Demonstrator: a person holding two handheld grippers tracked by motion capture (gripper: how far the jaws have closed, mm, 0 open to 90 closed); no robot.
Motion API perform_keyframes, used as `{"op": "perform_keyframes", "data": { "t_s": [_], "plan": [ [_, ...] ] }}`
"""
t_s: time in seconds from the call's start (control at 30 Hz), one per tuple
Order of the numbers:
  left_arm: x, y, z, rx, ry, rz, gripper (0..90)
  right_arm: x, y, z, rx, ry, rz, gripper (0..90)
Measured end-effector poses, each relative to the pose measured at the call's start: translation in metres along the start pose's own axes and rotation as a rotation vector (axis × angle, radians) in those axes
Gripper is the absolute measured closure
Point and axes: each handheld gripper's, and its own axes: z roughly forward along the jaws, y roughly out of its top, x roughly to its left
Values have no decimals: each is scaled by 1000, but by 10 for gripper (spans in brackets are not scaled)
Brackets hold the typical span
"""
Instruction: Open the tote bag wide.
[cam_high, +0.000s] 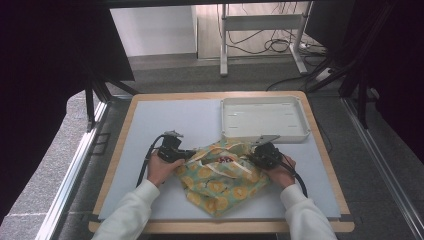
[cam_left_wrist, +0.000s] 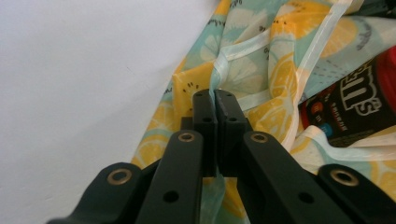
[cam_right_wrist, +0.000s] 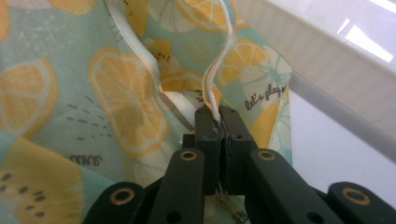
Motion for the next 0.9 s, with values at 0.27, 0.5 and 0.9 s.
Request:
{"op": "perform_keyframes", "data": {
  "t_s": [0.27, 0.5, 0.9],
  "plan": [
    [1, 7, -28, -112, 34, -2, 494, -6, 0, -16, -72, -35, 74, 557],
    [-5, 3, -68, -188, 44, 30, 329, -14, -1, -50, -194, -52, 159, 396],
    [-21, -13, -100, -245, 41, 98, 307, 1, 0, -78, -248, -18, 137, 357]
  ]
}}
